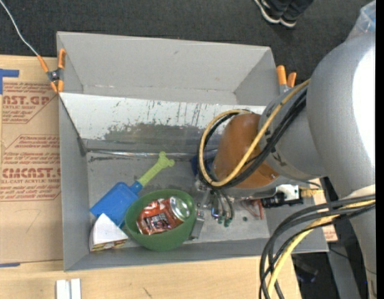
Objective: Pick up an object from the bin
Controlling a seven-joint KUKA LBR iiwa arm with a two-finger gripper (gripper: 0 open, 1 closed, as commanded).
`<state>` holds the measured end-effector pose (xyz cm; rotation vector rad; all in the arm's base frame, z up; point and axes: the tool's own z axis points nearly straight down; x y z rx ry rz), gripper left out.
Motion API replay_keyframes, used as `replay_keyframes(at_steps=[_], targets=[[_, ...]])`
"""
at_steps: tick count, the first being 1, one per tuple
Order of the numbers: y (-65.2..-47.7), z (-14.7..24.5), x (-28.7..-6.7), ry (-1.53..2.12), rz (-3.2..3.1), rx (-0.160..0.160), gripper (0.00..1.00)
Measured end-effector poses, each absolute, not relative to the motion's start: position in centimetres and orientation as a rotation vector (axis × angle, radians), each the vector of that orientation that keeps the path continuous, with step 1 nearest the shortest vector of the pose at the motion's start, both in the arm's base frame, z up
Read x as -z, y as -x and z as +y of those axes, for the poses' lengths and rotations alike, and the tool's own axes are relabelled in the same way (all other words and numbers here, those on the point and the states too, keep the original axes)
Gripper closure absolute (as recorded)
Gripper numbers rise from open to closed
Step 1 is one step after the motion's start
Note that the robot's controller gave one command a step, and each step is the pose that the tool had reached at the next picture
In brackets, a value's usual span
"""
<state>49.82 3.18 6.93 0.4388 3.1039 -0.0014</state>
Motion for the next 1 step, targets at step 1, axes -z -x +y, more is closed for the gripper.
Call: replay_keyframes(at_steps=[1], targets=[[-49.27,1.04,-6.93,-0.925,3.015,-0.001,1.00]])
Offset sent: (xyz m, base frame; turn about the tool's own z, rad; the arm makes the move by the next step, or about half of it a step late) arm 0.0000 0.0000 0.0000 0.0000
